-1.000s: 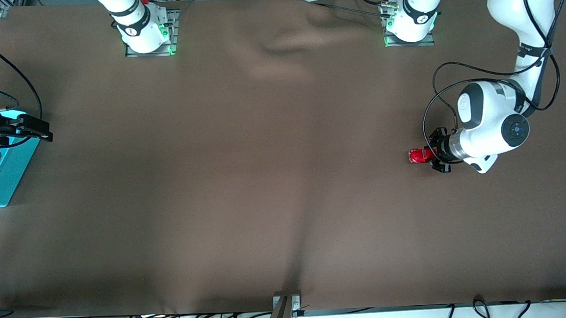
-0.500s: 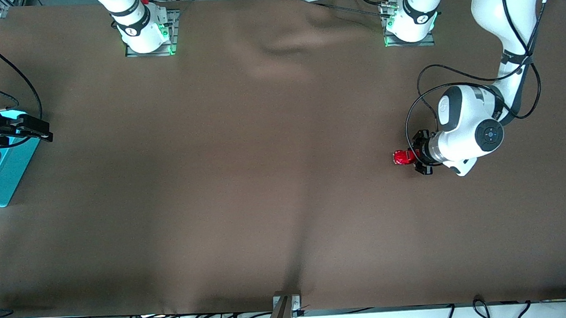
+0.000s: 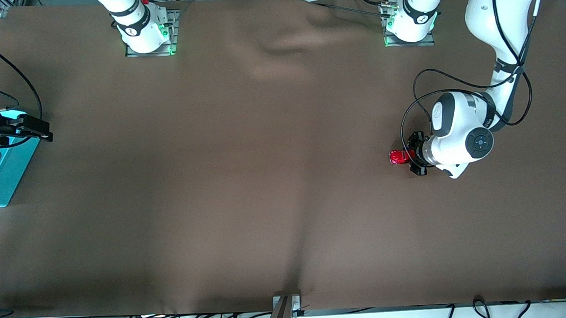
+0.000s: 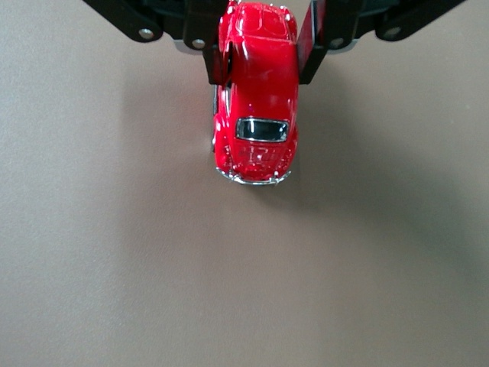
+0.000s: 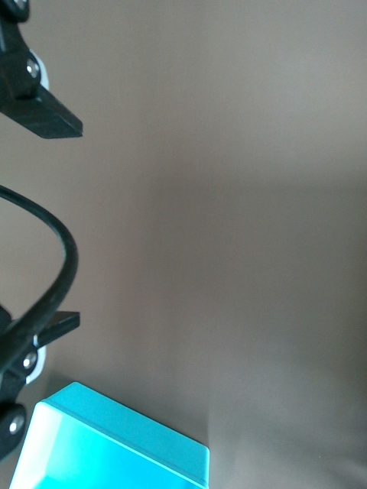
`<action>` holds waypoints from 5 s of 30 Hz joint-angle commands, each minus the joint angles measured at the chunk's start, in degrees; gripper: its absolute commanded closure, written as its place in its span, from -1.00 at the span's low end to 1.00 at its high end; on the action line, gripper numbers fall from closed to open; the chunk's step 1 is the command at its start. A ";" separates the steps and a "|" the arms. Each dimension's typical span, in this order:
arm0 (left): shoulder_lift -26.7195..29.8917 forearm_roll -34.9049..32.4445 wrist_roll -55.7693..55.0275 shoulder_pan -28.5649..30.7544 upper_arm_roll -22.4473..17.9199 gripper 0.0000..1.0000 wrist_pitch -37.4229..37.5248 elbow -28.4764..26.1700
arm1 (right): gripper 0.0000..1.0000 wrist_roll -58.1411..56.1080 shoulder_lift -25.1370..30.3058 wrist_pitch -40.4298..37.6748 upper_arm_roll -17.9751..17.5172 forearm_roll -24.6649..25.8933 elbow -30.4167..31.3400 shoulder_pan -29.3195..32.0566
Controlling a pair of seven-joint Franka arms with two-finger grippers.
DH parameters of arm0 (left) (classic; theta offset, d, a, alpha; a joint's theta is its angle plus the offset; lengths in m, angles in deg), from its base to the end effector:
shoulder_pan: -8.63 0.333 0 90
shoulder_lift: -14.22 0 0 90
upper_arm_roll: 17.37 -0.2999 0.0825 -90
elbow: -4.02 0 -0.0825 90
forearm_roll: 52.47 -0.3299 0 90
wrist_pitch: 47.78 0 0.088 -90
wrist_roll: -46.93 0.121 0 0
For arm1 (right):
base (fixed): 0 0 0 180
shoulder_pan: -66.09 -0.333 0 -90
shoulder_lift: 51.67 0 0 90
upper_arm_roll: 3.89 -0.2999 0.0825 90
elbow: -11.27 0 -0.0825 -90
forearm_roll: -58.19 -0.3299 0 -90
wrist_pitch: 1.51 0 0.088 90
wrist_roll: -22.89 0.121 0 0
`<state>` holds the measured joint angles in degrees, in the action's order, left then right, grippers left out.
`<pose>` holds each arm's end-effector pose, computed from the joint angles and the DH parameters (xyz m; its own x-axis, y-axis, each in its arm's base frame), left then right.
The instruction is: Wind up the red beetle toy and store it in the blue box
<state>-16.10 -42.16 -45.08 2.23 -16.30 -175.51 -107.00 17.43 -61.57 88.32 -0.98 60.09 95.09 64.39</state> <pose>0.5451 -0.0788 0.2064 -0.0473 0.9925 -0.1125 0.9690 0.0183 -0.2465 0.5468 -0.0133 0.5487 0.9947 0.0741 -0.0713 0.0768 -0.9964 0.0352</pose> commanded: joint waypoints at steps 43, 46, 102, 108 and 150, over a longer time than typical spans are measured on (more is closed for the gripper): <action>-2.90 -2.93 13.16 11.06 -0.98 1.00 -0.24 1.34 | -1.00 -0.96 -0.20 -0.89 -0.01 -1.02 -1.12 0.29; -2.90 -2.93 13.16 11.24 -0.98 1.00 -0.24 1.34 | -1.00 -0.96 -0.29 -0.89 -0.01 -1.02 -1.12 0.29; -0.44 -2.93 28.26 11.85 -0.28 -0.79 7.40 9.94 | -1.00 -0.96 -0.20 -0.89 -0.01 -1.02 -1.12 0.29; -0.53 -2.84 40.04 12.38 -0.36 -1.00 13.99 16.89 | -1.00 -0.96 -0.29 -0.89 -0.01 -1.02 -1.12 0.29; 9.32 -9.00 71.86 13.08 0.25 -1.00 31.14 31.05 | -1.00 -0.87 -0.29 -0.89 -0.10 -1.11 -1.12 0.21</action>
<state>-8.56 -49.80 24.04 15.15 -16.93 -145.42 -75.73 17.42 -61.58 88.31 -0.98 60.08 95.09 64.39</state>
